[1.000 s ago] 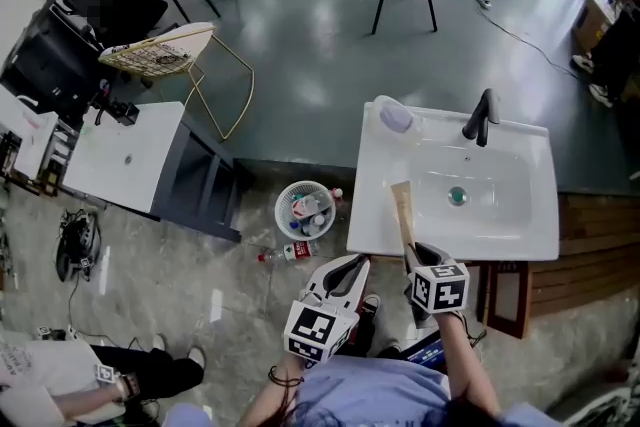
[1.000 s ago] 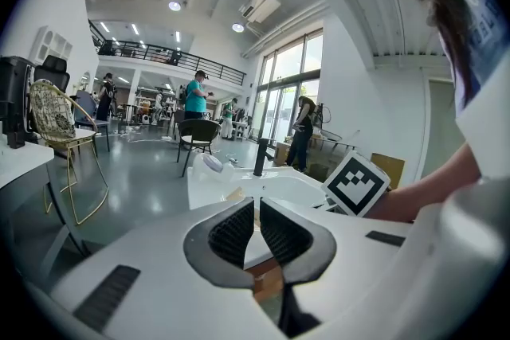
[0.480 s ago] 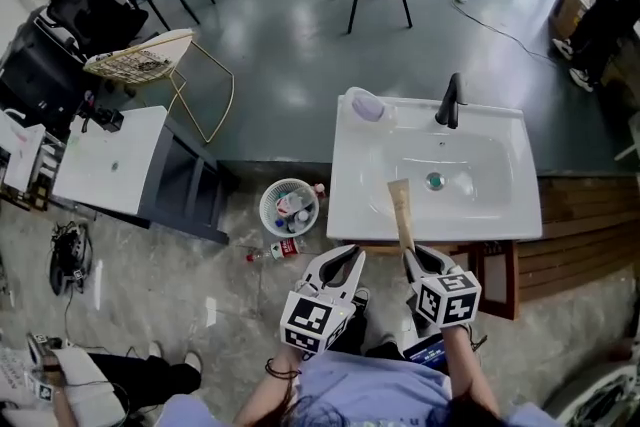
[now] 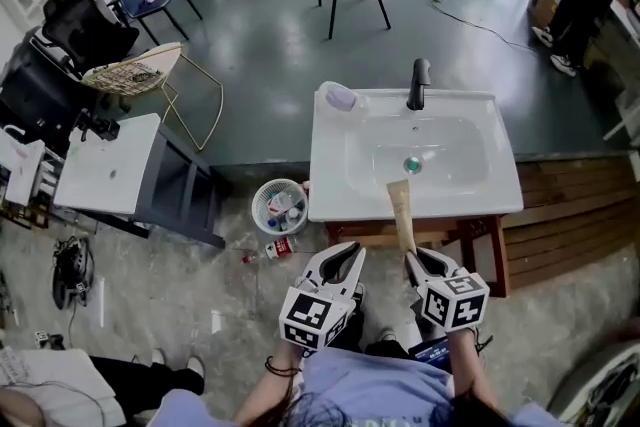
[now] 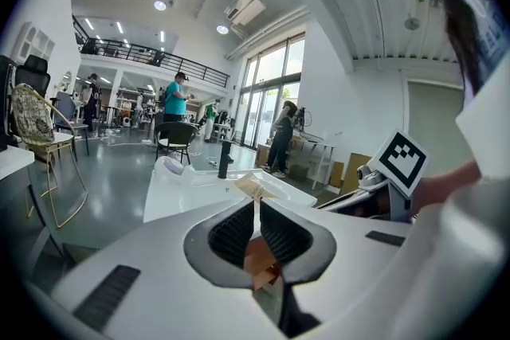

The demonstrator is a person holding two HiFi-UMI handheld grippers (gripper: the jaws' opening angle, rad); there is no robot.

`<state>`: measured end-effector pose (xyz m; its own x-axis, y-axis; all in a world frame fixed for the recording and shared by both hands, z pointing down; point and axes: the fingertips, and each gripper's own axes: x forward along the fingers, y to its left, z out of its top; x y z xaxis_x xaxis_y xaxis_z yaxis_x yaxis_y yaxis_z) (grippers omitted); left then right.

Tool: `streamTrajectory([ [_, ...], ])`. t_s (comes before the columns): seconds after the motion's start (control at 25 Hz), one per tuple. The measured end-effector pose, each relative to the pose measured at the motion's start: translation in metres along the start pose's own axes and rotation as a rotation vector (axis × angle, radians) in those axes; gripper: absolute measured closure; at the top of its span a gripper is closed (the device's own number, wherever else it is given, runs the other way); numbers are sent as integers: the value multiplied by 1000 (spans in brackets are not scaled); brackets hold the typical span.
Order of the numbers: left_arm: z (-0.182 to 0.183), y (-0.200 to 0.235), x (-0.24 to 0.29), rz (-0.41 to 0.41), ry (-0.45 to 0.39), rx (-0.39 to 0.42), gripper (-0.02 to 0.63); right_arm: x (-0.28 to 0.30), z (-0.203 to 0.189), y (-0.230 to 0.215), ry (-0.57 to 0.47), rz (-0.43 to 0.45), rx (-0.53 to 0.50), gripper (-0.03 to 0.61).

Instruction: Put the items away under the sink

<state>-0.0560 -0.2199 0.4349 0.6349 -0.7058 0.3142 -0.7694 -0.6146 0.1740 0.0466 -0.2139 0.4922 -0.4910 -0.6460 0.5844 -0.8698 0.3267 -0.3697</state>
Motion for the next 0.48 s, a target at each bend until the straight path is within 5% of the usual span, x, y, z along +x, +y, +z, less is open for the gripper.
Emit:
streamTrajectory([
  [0.48, -11, -93, -15, -41, -12, 9, 594, -80, -44, -23, -31, -18, 2, 524],
])
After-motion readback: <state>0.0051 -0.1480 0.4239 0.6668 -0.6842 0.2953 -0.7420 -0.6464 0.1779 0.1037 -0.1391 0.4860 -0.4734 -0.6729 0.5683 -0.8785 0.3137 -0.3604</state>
